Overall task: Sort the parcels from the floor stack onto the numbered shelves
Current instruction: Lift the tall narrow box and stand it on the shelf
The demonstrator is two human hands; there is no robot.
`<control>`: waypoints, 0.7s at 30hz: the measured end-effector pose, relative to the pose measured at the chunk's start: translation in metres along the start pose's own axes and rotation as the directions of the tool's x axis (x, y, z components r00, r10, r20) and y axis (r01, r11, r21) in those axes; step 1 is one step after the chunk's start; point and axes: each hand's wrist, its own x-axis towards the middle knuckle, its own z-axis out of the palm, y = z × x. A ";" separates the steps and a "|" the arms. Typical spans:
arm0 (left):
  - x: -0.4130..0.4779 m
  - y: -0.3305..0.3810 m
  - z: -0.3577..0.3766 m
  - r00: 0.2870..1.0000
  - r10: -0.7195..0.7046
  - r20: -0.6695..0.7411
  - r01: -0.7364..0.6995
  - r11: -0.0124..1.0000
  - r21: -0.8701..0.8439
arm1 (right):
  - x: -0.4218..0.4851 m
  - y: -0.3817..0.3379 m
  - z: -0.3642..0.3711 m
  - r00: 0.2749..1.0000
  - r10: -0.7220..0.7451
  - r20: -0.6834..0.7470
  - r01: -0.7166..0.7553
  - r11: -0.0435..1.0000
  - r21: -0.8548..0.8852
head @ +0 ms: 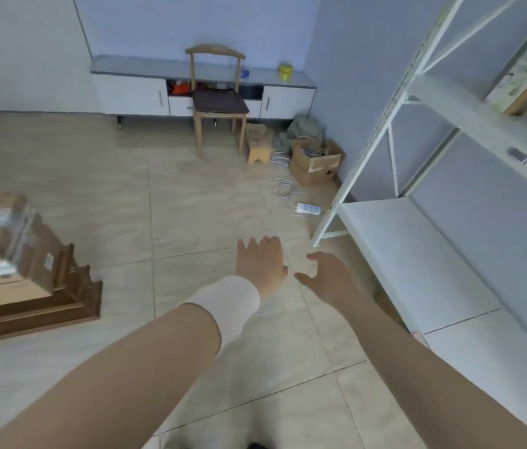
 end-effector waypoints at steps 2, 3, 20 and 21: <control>-0.022 -0.048 0.020 0.996 -0.077 0.034 0.078 0.997 -0.027 | -0.006 -0.036 0.042 0.996 -0.049 0.081 0.050 0.999 -0.016; -0.033 -0.072 0.031 0.993 -0.108 0.054 0.110 0.993 -0.032 | -0.009 -0.053 0.062 0.990 -0.073 0.117 0.077 0.997 -0.024; -0.138 -0.330 0.084 0.675 -0.675 0.297 0.737 0.631 -0.241 | 0.008 -0.254 0.232 0.743 -0.358 0.565 0.462 0.886 -0.046; -0.135 -0.336 0.084 0.656 -0.690 0.306 0.755 0.600 -0.266 | 0.016 -0.265 0.234 0.734 -0.375 0.567 0.476 0.879 -0.035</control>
